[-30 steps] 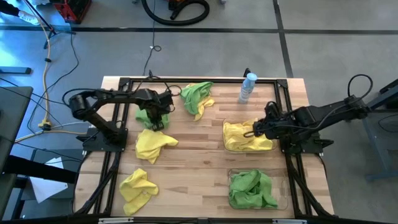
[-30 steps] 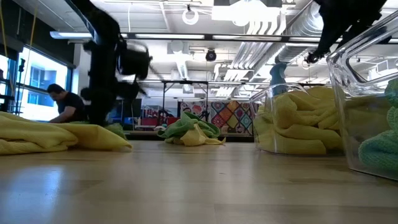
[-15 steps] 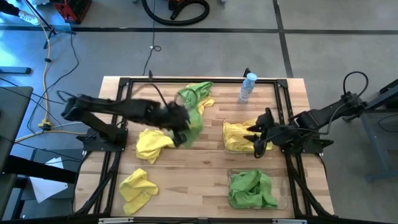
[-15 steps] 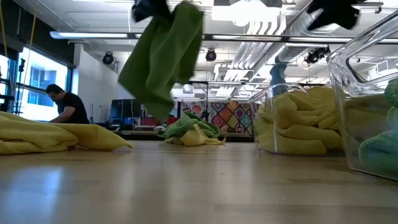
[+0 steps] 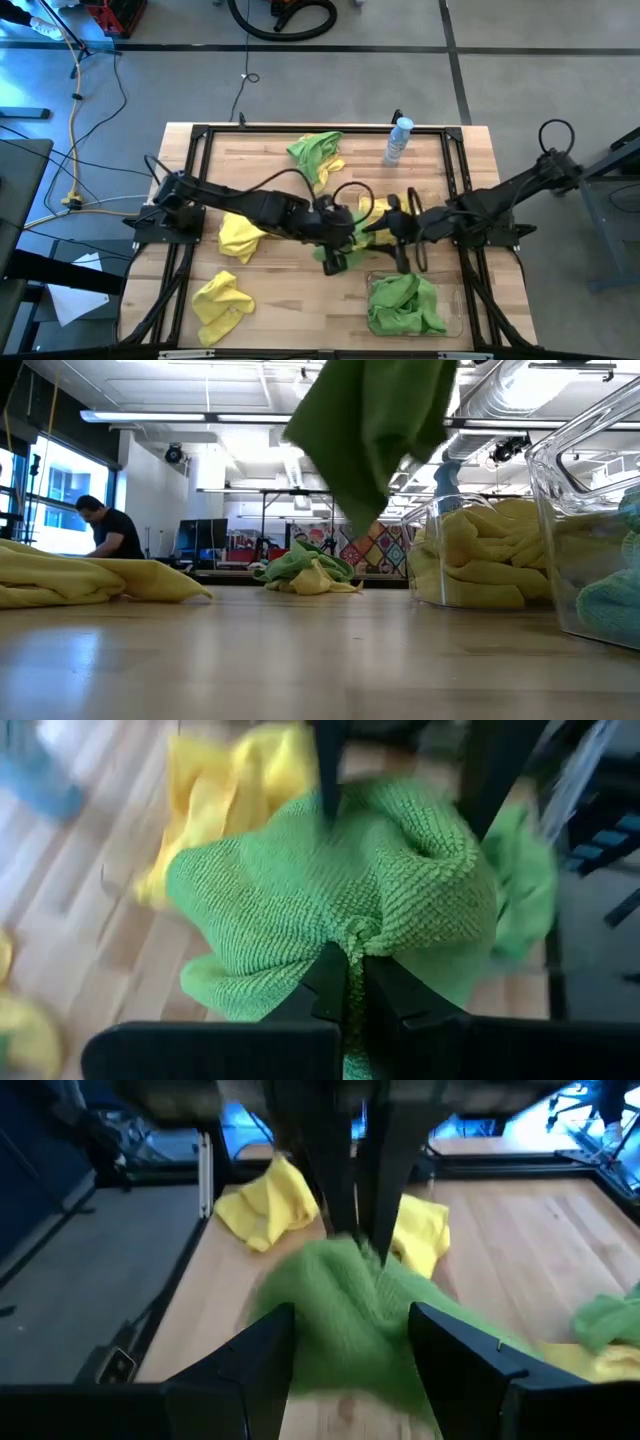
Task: Sort microfiber towel by color & place in baskets
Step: Put the green microfiber towel into the bottom transparent bin
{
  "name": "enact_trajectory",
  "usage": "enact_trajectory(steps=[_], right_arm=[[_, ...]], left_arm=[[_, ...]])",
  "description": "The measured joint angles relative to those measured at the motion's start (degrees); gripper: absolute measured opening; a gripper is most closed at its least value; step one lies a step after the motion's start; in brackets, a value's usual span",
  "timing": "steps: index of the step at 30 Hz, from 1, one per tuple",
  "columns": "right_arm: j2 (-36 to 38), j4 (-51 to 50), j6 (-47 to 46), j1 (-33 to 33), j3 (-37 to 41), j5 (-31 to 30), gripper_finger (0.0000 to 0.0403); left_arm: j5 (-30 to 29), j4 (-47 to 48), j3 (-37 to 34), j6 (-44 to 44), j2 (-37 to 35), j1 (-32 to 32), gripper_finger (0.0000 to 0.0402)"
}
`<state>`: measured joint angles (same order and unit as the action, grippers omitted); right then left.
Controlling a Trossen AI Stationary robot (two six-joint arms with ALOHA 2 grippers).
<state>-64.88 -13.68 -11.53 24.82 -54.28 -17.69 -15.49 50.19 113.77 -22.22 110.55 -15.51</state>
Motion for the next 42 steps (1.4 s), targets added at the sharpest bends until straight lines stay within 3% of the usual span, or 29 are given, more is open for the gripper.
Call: enact_trajectory(steps=[4,10,15,18,20,24,30,38,42], right_arm=[[-2.9,0.3,0.7,0.0,0.0,-0.5,0.0195],[-5.8,6.0,6.3,0.0,0.0,-1.3,0.0185],[-7.2,12.5,7.7,-0.8,0.0,-1.0,0.0110],[-7.1,11.8,7.7,-1.5,0.0,-0.1,0.0036],[-6.4,9.5,6.9,-1.6,0.0,0.5,0.0015],[-3.5,4.7,0.3,-1.0,0.0,2.0,0.0029],[2.1,-3.2,-7.6,3.3,0.0,5.8,0.0007],[8.2,-18.8,-25.8,14.9,0.0,8.5,0.0004],[10.3,-25.8,-40.0,21.4,0.0,13.5,0.0004]], left_arm=[[-0.1,-0.7,4.5,1.3,0.6,0.0,0.0000],[-0.3,-3.8,4.7,1.3,0.3,0.1,0.0000],[-0.3,-4.1,4.7,1.3,0.2,0.0,0.0002],[-0.3,-4.1,4.7,1.3,0.1,0.2,0.0006],[-0.4,-4.2,4.7,1.4,0.2,0.2,0.0011],[0.0,-5.0,4.7,0.4,0.2,0.3,0.0028],[4.1,-8.2,4.7,0.4,0.2,0.5,0.0067],[7.4,-14.1,4.7,3.5,0.1,0.5,0.0111],[9.5,-13.6,4.7,3.9,0.1,0.5,0.0112]])
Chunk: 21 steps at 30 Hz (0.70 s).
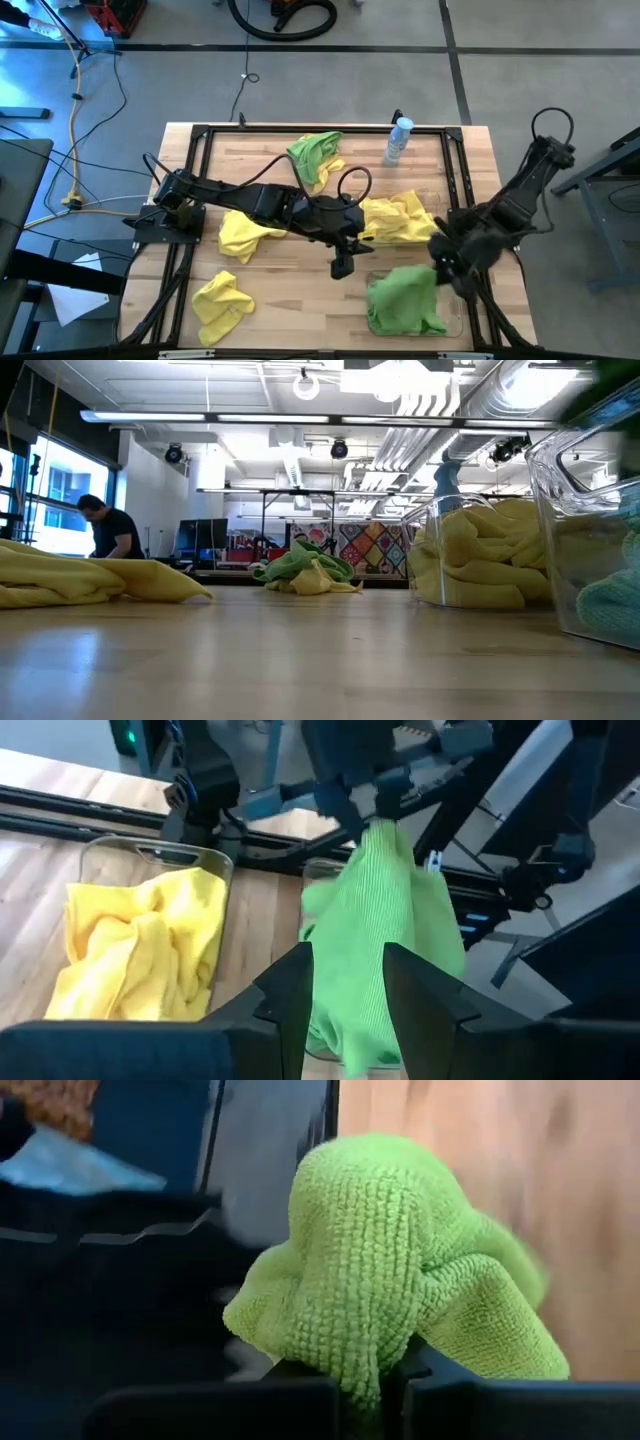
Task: Sort microfiber towel by color & place in baskets
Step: Put the green microfiber towel into the bottom transparent bin
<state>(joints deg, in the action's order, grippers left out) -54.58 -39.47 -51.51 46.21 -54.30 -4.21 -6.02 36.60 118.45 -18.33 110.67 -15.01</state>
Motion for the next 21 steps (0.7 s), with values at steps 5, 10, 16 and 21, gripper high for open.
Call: enact_trajectory(steps=[5,10,16,21], right_arm=[[1.1,-7.2,-17.8,7.5,0.0,9.8,0.0002],[0.9,-17.7,-28.3,10.9,0.0,15.6,0.0002],[0.9,-21.5,-25.9,10.8,0.0,3.8,0.0003],[-0.4,-13.6,-19.2,10.0,0.0,-2.7,0.0004]], left_arm=[[0.5,1.9,0.0,0.0,0.0,0.0,0.0113],[0.5,2.8,0.0,-1.1,0.0,0.0,0.0113],[0.0,2.9,0.0,-1.1,0.0,0.0,0.0113],[-0.7,2.9,0.0,-1.1,0.0,0.0,0.0113]])
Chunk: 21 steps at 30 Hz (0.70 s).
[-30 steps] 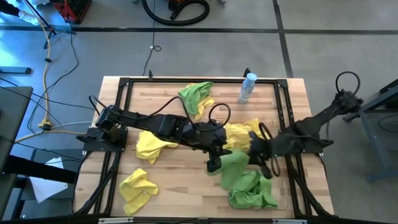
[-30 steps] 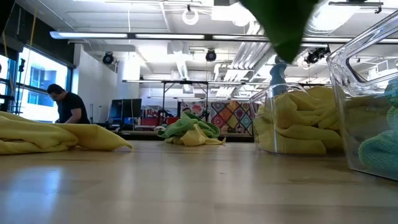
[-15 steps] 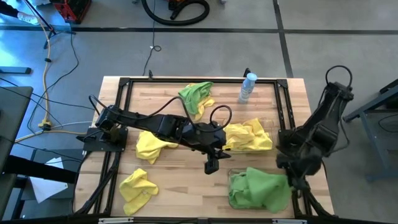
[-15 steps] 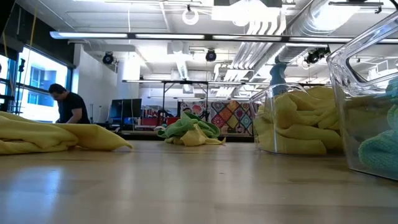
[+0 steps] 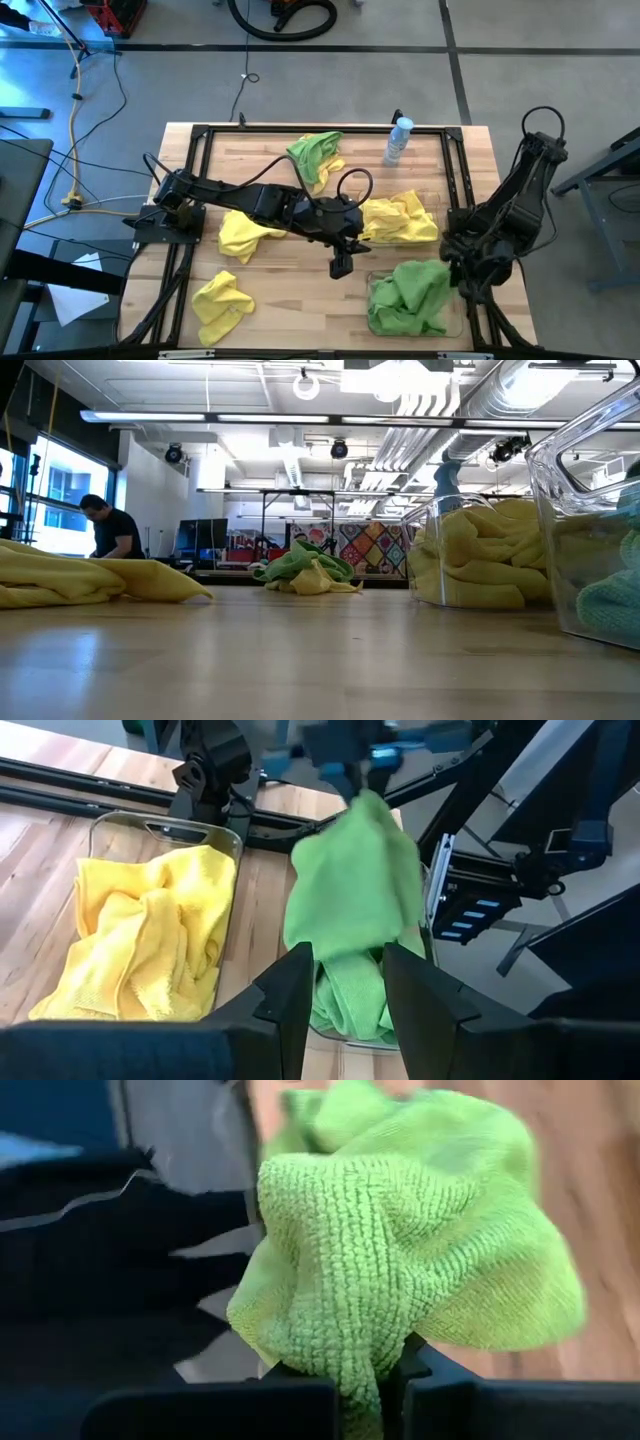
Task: Sort microfiber towel by color & place in baskets
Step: Put the green microfiber towel into the bottom transparent bin
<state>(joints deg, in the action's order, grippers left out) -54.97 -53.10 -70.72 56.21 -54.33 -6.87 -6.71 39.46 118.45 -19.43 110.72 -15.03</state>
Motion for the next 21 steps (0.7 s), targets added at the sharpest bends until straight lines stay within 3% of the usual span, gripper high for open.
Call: enact_trajectory(steps=[8,15,21], right_arm=[[-11.6,1.9,12.5,0.1,0.0,15.9,0.0002],[-20.4,1.6,18.7,0.0,0.0,9.3,0.0011],[-24.9,1.8,17.9,0.0,0.0,8.5,0.0032]], left_arm=[[0.0,0.2,0.0,-1.1,0.0,0.0,0.0113],[-0.1,0.2,0.0,-1.5,0.1,0.0,0.0113],[-0.2,0.2,0.0,-1.5,0.1,0.0,0.0113]])
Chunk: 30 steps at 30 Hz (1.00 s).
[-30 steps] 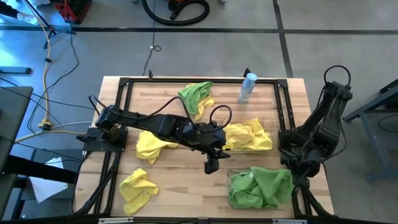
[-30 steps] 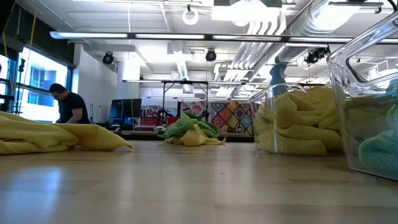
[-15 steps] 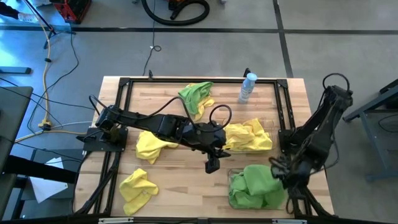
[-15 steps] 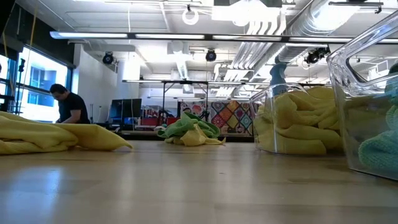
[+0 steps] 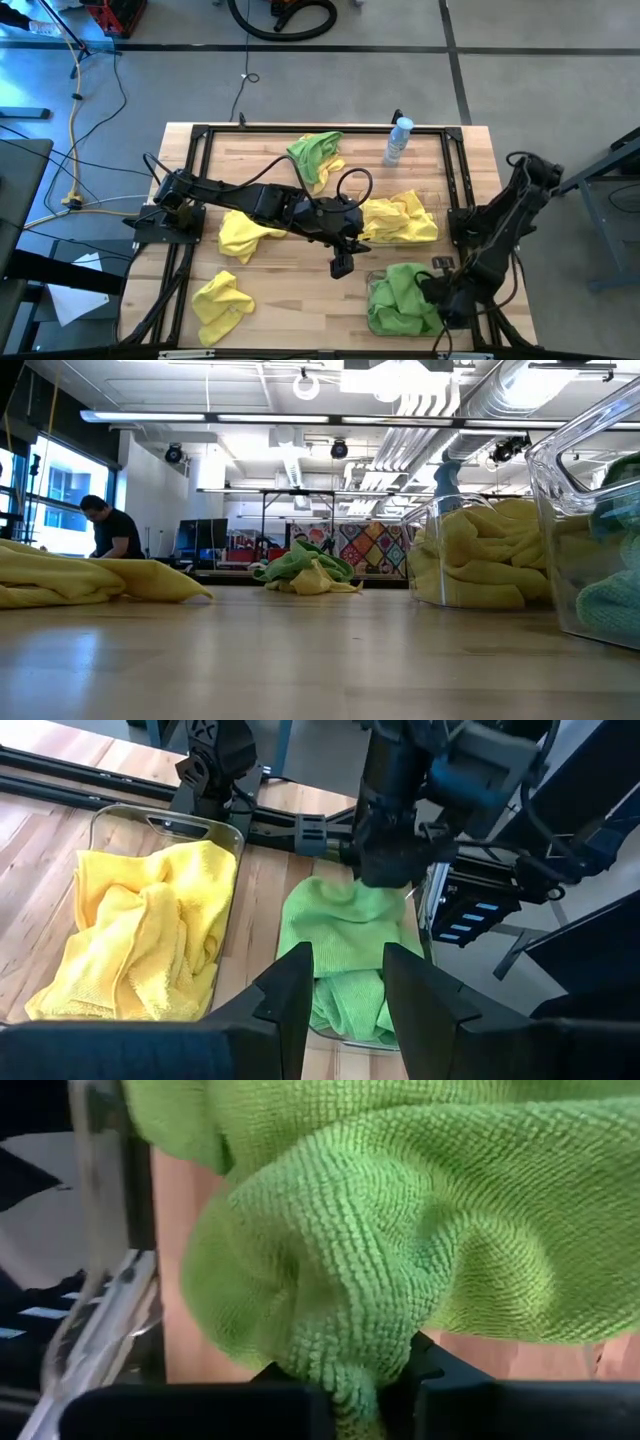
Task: Sort microfiber towel by color & place in baskets
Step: Put the green microfiber towel into the bottom transparent bin
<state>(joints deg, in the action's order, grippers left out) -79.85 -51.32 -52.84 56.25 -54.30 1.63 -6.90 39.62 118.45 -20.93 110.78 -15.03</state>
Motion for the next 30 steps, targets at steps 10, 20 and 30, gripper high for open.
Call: enact_trajectory(steps=[10,20,30], right_arm=[[-2.3,2.7,-5.1,0.0,0.0,-1.4,0.0115],[9.7,2.7,-16.6,1.6,0.0,4.2,0.0151],[14.1,-2.0,-32.3,4.3,0.0,4.9,0.0130]], left_arm=[[0.5,0.3,-2.0,-2.7,0.1,-0.3,0.0113],[0.8,-0.2,-5.1,-4.4,0.1,-2.3,0.0113],[0.3,2.7,-5.2,-0.8,-0.2,-3.0,0.0113]])
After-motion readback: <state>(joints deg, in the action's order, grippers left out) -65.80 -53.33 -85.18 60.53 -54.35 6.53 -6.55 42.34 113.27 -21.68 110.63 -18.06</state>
